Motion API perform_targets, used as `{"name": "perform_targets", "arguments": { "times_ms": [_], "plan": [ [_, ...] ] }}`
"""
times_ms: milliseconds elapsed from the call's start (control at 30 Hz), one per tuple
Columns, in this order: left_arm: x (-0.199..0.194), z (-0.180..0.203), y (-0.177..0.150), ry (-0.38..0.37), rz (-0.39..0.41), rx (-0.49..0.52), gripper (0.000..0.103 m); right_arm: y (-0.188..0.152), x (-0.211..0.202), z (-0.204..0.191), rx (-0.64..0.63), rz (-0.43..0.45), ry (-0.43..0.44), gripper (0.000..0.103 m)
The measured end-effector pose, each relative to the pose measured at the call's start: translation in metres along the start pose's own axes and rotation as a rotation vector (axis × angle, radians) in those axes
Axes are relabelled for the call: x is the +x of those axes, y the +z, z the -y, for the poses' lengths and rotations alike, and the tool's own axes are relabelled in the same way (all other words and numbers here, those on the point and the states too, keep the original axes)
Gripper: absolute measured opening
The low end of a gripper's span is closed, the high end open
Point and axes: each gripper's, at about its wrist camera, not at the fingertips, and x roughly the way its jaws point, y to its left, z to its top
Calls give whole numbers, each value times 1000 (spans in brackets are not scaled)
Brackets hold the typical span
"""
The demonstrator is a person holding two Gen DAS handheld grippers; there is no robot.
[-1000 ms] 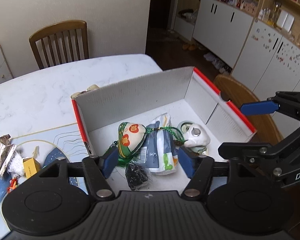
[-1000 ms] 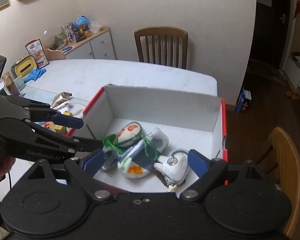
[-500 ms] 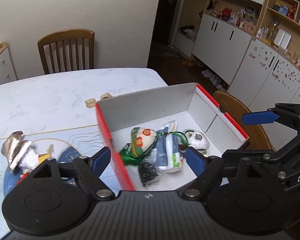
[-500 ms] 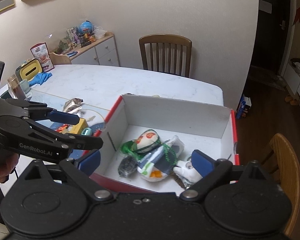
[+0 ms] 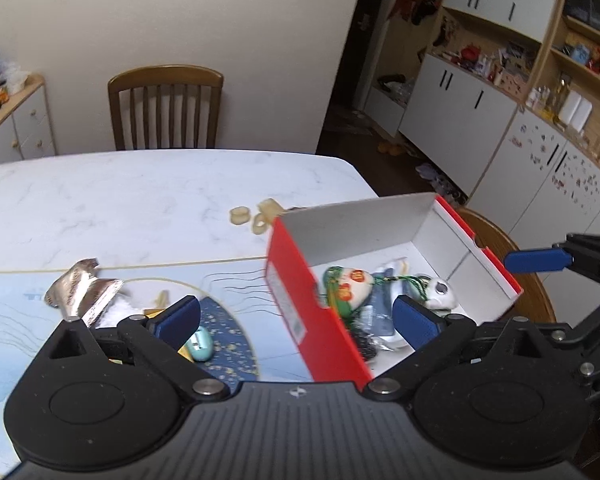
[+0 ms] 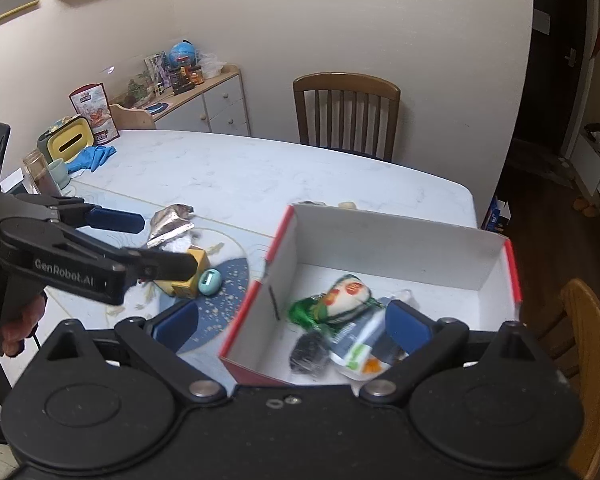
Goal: Organize objects
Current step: 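Move both tools back from the shoebox toward the remaining items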
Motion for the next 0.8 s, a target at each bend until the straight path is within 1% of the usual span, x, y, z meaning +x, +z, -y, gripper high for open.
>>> {"name": "perform_targets", "arguments": {
  "times_ms": [67,133,400,600,800],
  "plan": [
    [-3,-16,1,-3,7,-25,103,3,4,-7,3,-1,-2,100],
    [-6,-30,3,15,20,-36,103,6,9,-14,4,-4,-1,100],
    [-13,-86,7,93,68,-12,103,13,35,-43,19,-28,-5,100],
    [-9,-130,9,120,55,-7,103,16,58,-69,18,-44,-14,100],
    [4,-165,3,149,53,10,103,18,84,-92,22,-68,-2,100]
  ]
}}
